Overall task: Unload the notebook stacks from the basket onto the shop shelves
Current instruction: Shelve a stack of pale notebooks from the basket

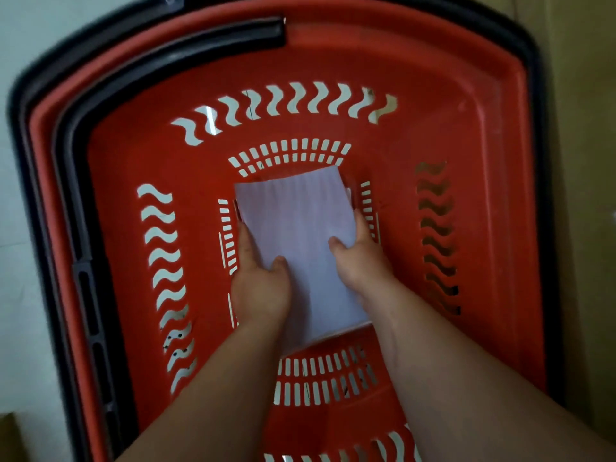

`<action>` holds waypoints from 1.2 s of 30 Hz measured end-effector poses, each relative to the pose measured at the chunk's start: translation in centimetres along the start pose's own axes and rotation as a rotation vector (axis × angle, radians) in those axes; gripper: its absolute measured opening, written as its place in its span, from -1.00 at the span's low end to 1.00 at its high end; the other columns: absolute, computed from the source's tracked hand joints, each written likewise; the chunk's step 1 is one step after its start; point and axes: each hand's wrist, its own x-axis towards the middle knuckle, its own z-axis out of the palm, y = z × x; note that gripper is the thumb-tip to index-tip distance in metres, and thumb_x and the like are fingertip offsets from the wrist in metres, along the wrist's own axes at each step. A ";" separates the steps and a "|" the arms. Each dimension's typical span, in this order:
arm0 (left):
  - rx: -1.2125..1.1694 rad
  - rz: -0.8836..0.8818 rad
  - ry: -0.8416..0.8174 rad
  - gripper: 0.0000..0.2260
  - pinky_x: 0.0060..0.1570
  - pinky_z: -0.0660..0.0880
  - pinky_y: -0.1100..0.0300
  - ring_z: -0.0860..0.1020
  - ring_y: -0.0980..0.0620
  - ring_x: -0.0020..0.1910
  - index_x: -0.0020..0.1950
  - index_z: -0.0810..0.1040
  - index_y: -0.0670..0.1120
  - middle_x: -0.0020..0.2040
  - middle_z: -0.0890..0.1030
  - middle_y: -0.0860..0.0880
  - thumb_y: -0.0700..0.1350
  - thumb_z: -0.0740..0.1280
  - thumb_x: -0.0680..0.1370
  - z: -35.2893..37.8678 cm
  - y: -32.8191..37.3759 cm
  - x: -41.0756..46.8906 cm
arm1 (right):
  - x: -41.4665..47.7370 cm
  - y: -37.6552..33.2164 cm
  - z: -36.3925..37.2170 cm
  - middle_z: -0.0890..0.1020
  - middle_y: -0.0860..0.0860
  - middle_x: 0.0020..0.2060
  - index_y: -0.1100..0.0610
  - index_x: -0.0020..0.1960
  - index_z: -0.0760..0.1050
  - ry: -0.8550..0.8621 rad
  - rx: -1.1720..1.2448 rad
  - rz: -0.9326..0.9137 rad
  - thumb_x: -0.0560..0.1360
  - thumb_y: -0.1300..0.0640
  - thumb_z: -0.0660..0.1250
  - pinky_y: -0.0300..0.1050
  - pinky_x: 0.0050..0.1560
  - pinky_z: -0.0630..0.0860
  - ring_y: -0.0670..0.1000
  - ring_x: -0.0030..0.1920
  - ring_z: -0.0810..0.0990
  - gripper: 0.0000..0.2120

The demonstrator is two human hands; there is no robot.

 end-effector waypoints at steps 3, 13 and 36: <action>-0.022 -0.033 -0.059 -0.31 0.32 0.47 -0.21 0.42 -0.22 0.44 0.59 -0.09 0.36 0.56 0.32 0.02 -0.08 0.25 0.66 -2.3 1.3 -1.4 | -2.7 -0.7 -0.7 0.51 0.14 0.39 -0.40 0.56 -0.05 0.013 -0.003 0.046 0.52 -0.13 0.31 0.14 0.35 0.49 0.24 0.34 0.52 -0.24; -0.044 0.204 -0.264 -0.30 0.31 0.46 0.04 0.52 0.01 0.31 0.56 0.02 0.42 0.46 0.45 0.15 -0.10 0.31 0.63 -17.2 8.6 -15.1 | -21.6 -6.9 -8.2 0.53 0.16 0.41 -0.20 0.65 -0.05 0.100 0.103 0.084 0.61 0.03 0.34 -0.05 0.23 0.51 0.21 0.30 0.57 -0.22; -0.166 0.733 -0.754 -0.34 -0.09 0.66 -0.19 0.72 -0.19 -0.05 0.45 0.33 0.38 0.04 0.72 -0.13 -0.27 0.40 0.57 -45.2 27.1 -54.7 | -68.7 -14.3 -28.1 0.60 -0.13 0.29 -0.43 0.45 0.19 0.294 0.838 -0.284 0.47 -0.13 0.45 0.17 0.30 0.54 0.05 0.27 0.61 -0.34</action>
